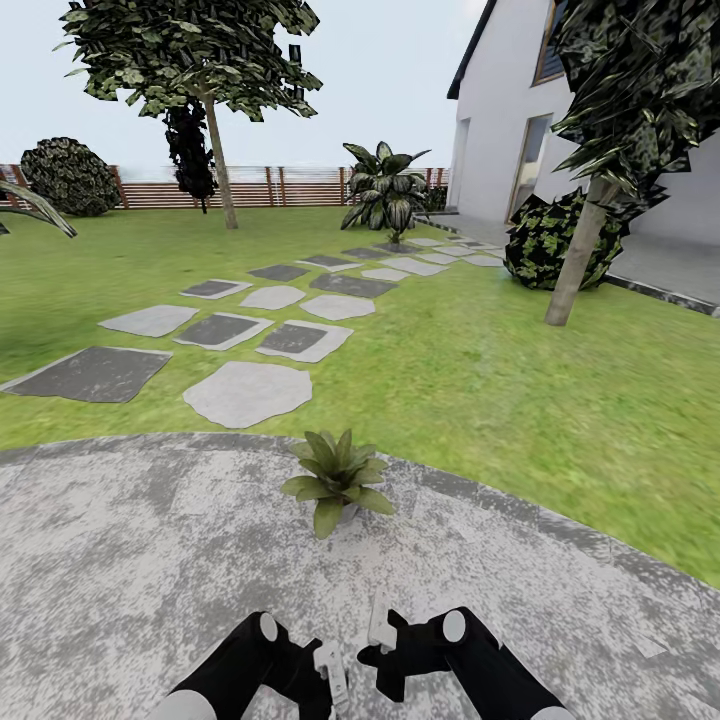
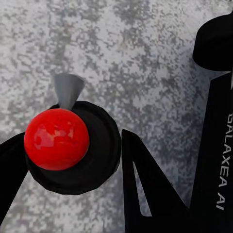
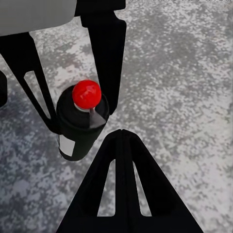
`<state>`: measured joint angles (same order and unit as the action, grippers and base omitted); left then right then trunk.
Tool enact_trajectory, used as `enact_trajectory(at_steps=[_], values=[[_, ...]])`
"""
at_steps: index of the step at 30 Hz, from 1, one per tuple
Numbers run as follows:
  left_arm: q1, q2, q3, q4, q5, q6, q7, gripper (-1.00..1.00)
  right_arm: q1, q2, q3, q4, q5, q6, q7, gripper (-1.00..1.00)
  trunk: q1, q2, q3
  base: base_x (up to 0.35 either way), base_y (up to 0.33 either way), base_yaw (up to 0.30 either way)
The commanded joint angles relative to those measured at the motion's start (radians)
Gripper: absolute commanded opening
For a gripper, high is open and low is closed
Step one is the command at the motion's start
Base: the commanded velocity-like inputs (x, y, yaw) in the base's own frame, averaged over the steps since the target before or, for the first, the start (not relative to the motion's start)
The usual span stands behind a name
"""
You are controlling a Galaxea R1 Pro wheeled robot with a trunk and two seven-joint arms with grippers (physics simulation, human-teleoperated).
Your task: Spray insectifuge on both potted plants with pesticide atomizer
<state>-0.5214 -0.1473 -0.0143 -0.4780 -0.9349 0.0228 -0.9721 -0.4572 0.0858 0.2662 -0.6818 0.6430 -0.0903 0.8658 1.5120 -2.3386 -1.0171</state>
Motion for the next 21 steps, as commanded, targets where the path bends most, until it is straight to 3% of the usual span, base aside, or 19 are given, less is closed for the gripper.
enact_trajectory(at_steps=[1, 21], values=[[0.0, -0.002, 0.0, -0.002, -0.003, 0.002, -0.003, -1.0, 0.0, 0.0, -0.001, -0.001, 0.01, -0.009, 0.001, -1.0, 0.0, 0.0, -0.001, 0.0, 0.0, 0.0], [0.0, -0.021, 0.004, -0.021, 0.005, -0.003, 0.005, -1.0, 0.0, 0.0, -0.001, -0.001, 0.01, -0.009, 0.001, -1.0, 0.0, 0.0, -0.001, 0.0, 0.0, 0.0]])
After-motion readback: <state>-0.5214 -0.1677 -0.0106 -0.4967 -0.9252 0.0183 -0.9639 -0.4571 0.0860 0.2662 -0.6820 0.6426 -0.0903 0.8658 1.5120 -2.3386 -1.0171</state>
